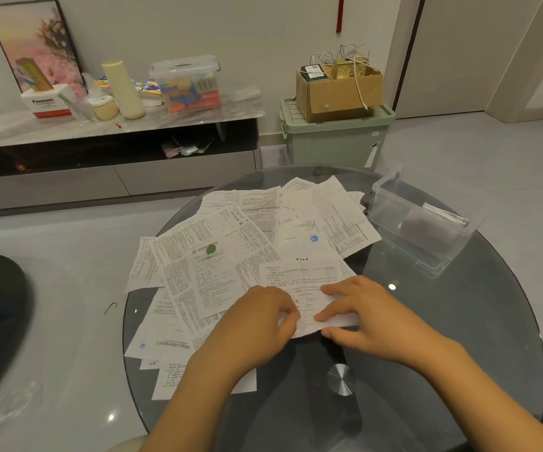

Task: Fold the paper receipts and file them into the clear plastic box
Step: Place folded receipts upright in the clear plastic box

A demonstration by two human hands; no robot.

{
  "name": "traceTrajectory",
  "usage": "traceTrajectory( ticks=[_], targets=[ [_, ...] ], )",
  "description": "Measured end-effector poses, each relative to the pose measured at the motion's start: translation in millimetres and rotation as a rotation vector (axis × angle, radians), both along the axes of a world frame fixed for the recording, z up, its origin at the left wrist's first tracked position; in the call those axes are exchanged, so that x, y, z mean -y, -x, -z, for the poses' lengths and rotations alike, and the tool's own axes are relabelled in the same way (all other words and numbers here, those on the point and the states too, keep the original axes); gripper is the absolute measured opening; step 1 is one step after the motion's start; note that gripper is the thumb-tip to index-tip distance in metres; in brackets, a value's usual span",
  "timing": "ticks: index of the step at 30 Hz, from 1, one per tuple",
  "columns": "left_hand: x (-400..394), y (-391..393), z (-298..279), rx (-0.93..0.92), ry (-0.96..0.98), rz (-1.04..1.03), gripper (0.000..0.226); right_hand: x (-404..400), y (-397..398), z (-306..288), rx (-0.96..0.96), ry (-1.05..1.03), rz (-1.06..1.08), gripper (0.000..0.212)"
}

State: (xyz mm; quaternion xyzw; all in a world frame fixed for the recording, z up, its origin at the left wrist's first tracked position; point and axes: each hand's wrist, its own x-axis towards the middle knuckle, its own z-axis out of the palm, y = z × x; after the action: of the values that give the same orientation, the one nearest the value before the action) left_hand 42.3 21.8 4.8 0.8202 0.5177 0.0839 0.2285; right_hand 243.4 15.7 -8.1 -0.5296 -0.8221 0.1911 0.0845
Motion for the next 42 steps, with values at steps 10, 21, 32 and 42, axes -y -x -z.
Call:
traceTrajectory(
  ticks=[10,21,32,42],
  targets=[
    [0.4,2.7,-4.8,0.097,0.124,-0.100,0.011,-1.3,-4.9,-3.1,-0.243,0.026,0.134,0.025],
    [-2.3,-3.2,-3.4,0.095,0.044,-0.258,0.029,-5.2,2.9,7.4,-0.246,0.044,0.356,0.061],
    [-3.9,-2.9,2.5,-0.090,-0.071,-0.264,0.069,-7.2,0.0,7.1,-0.012,-0.060,0.280,0.066],
    [-2.3,-3.5,4.2,-0.054,-0.043,-0.081,0.040,-6.2,-3.7,4.1,0.104,-0.022,0.024,0.050]
  ],
)
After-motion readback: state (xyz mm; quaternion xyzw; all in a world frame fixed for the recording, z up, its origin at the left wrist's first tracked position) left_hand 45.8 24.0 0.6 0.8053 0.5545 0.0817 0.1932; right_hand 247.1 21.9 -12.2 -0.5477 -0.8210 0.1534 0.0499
